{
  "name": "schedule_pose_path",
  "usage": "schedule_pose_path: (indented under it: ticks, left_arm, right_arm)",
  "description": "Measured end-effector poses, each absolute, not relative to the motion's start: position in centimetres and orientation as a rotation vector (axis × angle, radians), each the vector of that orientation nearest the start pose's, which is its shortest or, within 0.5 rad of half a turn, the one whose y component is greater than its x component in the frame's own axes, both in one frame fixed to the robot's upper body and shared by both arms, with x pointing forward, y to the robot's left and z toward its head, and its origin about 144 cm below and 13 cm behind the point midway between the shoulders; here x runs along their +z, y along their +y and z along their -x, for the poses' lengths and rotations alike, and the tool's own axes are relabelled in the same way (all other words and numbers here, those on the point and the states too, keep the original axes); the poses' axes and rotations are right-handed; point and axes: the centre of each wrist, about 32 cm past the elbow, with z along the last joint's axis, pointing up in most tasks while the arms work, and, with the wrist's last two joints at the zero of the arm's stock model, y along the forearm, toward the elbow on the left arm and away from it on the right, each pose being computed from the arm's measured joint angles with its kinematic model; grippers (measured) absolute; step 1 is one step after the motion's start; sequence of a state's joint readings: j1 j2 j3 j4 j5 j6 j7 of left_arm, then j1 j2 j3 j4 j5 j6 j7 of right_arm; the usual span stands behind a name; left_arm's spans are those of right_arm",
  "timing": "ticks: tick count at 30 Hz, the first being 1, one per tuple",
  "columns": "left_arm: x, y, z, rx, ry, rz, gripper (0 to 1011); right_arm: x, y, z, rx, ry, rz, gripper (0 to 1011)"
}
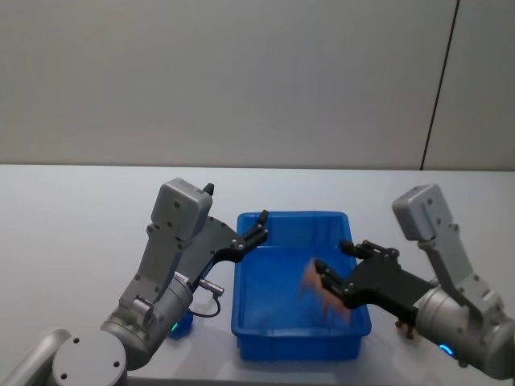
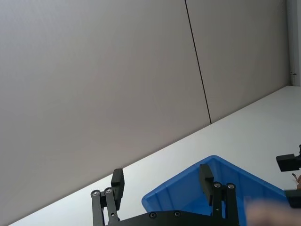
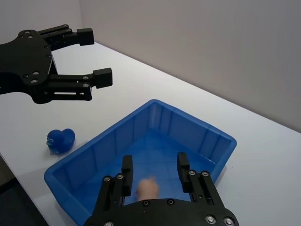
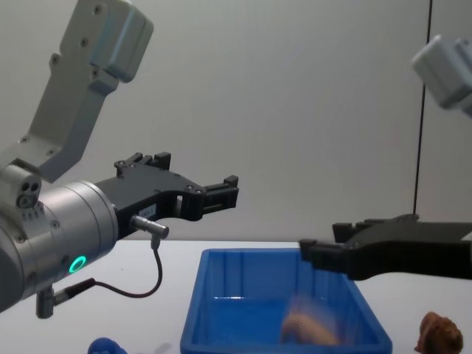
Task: Pick up the two dolls from the table and place them into the box.
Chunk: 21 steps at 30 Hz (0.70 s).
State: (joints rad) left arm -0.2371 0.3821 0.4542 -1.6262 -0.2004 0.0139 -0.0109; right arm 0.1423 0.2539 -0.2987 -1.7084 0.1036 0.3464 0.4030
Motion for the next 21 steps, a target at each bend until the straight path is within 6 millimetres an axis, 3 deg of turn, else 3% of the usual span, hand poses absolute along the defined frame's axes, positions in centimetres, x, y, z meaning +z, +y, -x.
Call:
schedule_pose_path:
  ticks: [15, 21]
  left_arm:
    - [120.4, 19.8, -49.2, 1.124, -0.268, -0.061, 1001]
    - [120.4, 19.8, -49.2, 1.124, -0.268, -0.061, 1001]
  right_arm:
    - [121.1, -18.7, -48.5, -0.91, 0.003, 0.253, 960]
    - [121.2, -19.6, -48.4, -0.953, 0.002, 0.23, 1001]
